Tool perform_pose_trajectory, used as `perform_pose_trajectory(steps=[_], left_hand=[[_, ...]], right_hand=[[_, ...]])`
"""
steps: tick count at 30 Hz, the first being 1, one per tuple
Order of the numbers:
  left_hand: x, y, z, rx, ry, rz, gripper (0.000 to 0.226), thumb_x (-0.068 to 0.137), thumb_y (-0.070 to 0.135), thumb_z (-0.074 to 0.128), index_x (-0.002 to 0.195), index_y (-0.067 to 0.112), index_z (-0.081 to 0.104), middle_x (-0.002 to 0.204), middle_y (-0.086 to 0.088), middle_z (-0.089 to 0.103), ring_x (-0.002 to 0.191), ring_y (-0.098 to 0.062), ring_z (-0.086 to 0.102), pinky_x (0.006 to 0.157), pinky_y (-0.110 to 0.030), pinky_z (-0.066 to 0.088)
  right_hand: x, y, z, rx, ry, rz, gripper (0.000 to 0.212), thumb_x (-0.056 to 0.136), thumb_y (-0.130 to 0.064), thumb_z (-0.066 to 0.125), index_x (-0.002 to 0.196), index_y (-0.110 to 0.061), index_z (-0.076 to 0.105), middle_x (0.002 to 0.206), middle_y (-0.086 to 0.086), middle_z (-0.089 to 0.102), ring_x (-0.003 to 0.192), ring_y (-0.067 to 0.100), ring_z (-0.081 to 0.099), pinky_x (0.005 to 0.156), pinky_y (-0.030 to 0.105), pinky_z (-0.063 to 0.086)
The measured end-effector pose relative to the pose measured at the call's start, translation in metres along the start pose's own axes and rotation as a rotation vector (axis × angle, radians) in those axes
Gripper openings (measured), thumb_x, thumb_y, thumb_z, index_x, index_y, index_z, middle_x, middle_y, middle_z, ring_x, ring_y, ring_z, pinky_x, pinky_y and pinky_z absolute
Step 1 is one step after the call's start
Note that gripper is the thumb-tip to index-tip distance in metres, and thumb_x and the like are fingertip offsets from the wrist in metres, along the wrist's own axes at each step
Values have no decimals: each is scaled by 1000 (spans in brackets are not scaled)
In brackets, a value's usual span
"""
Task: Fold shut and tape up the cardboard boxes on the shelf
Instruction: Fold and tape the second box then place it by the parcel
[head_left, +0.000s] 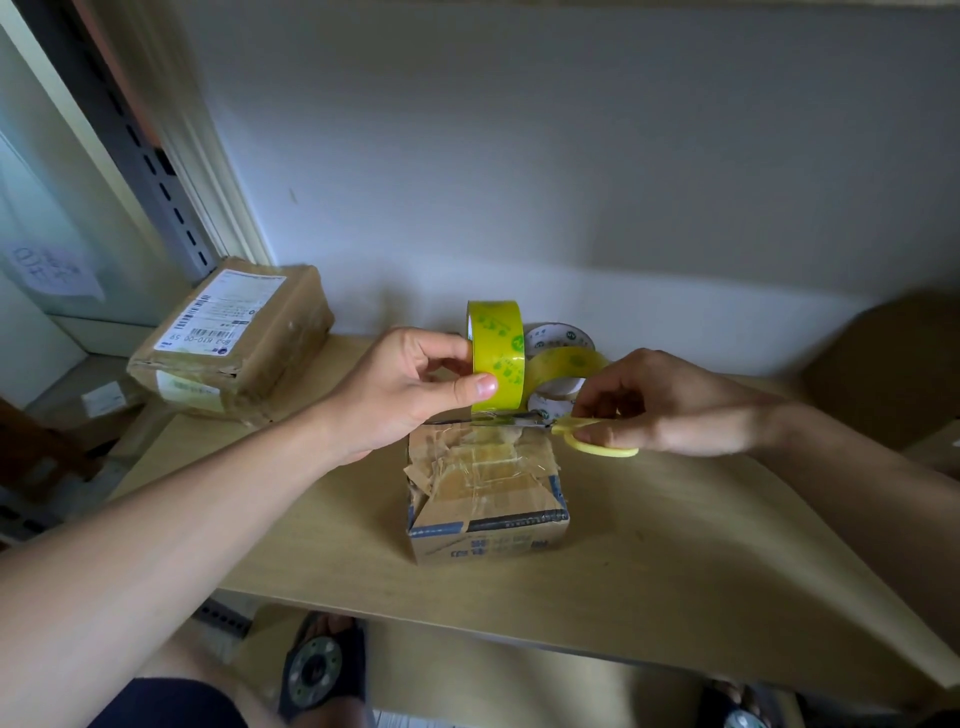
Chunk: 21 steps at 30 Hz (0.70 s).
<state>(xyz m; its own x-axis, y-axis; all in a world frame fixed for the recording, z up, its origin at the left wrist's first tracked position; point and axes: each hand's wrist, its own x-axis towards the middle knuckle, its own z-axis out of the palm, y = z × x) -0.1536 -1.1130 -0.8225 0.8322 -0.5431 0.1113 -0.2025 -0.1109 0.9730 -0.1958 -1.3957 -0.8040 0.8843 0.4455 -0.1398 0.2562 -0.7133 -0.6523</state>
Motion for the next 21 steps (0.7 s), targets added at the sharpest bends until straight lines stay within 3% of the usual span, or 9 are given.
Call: perform_pose_trajectory(steps=[5,10,14,21], left_hand=[[-1,0,0,-2,21,1,20,80,17,78,100,15,80,107,-21,76,90,-27,65,97,-59,51],[0,-1,0,1,31,15,19,80,18,78,99,15,80,105,-20,76,86,-24,64,89,-45,50],[0,0,-1,-2,45,26,19,81,17,78,100,14,80,106,-18,77,90,-25,66,93,-53,53],[0,1,1,-69,65,62,12,82,15,81,94,18,83,99,-5,80,90,-17,69,87,-29,55]], right_hand=[[4,-6,0,55,6,-7,12,93,-34,74,86,-25,78,78,-5,72,68,1,60,65,22,46],[3,-8,-1,111,-1,-4,14,94,-28,73,81,-25,78,70,-11,70,63,0,59,62,19,45],[3,-11,-4,93,-22,-7,19,96,-24,72,78,-19,77,65,-7,68,61,4,58,60,24,44],[4,-12,-7,83,-18,-32,20,96,-22,71,80,-14,78,65,1,69,60,8,59,58,22,44]])
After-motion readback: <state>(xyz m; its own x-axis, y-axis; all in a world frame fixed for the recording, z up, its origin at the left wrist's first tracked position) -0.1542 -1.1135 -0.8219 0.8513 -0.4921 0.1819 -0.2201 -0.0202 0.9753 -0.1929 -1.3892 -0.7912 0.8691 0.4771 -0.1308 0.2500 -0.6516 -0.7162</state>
